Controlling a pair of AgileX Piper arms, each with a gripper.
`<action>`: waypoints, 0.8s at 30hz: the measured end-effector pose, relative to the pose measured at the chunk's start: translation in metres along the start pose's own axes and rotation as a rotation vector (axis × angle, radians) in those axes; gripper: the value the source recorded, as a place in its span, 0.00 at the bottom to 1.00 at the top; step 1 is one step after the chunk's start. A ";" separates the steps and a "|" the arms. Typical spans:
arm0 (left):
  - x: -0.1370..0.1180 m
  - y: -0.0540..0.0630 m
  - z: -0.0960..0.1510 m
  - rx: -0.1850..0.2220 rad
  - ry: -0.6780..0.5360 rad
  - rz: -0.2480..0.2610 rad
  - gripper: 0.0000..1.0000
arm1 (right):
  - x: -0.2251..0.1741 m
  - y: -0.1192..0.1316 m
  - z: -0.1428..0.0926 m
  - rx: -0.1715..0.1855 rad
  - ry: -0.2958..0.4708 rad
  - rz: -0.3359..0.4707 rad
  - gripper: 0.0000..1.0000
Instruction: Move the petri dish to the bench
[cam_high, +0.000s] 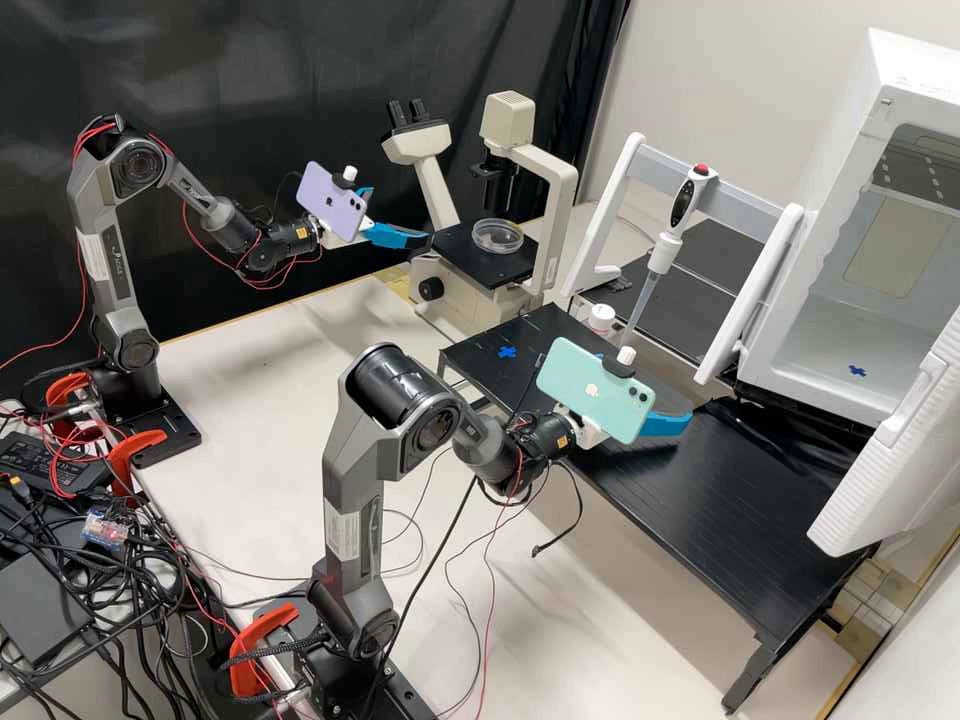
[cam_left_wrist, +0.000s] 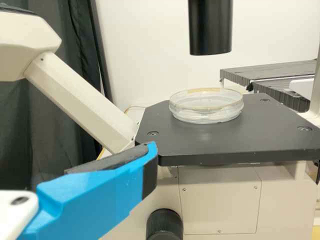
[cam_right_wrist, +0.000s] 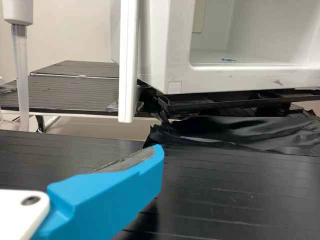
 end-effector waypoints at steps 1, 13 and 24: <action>0.000 0.000 0.000 0.000 0.000 0.000 1.00 | 0.000 0.000 0.000 0.000 0.000 0.000 1.00; 0.000 0.000 0.000 0.000 0.000 0.000 1.00 | -0.004 -0.001 -0.005 0.012 0.009 0.001 1.00; 0.000 0.000 0.000 0.000 0.000 0.000 1.00 | -0.025 -0.032 -0.073 -0.060 0.231 -0.083 1.00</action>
